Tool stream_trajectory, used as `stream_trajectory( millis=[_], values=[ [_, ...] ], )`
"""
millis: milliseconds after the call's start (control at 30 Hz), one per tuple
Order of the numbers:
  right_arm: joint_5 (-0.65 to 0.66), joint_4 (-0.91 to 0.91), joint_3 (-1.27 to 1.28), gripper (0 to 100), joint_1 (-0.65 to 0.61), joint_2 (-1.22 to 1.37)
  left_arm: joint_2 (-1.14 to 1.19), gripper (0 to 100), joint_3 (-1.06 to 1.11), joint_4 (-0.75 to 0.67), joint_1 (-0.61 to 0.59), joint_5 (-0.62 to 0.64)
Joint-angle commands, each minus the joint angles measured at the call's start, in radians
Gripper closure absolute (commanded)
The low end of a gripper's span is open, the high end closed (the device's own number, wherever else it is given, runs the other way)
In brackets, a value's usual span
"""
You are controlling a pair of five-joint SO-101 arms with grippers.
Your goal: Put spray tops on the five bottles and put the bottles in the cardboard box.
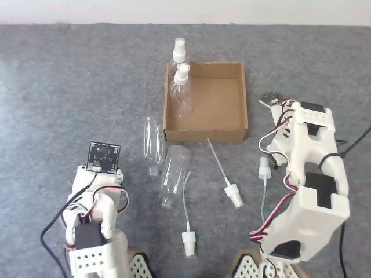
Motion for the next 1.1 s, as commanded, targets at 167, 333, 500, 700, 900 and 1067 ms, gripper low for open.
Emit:
stream_trajectory(
  millis=[167, 333, 500, 700, 900, 1067],
  values=[
    [0.006, 0.174, -0.141, 76.3, 0.015, -0.019, -0.014, 97, -0.007, 0.005, 0.000, -0.011],
    [0.006, 0.188, -0.160, 76.3, 0.019, -0.012, -0.014, 97, -0.007, 0.005, 0.000, -0.011],
    [0.006, 0.186, -0.157, 76.3, 0.019, -0.010, -0.014, 97, -0.007, 0.005, 0.000, -0.011],
    [0.006, 0.188, -0.153, 76.8, 0.021, -0.008, -0.014, 97, -0.007, 0.005, 0.000, -0.011],
    [0.006, 0.179, -0.135, 87.6, 0.019, -0.012, -0.014, 97, -0.007, 0.005, 0.000, -0.011],
    [0.006, 0.217, -0.140, 88.3, 0.019, -0.039, -0.014, 97, -0.007, 0.005, 0.000, -0.011]
  ],
)
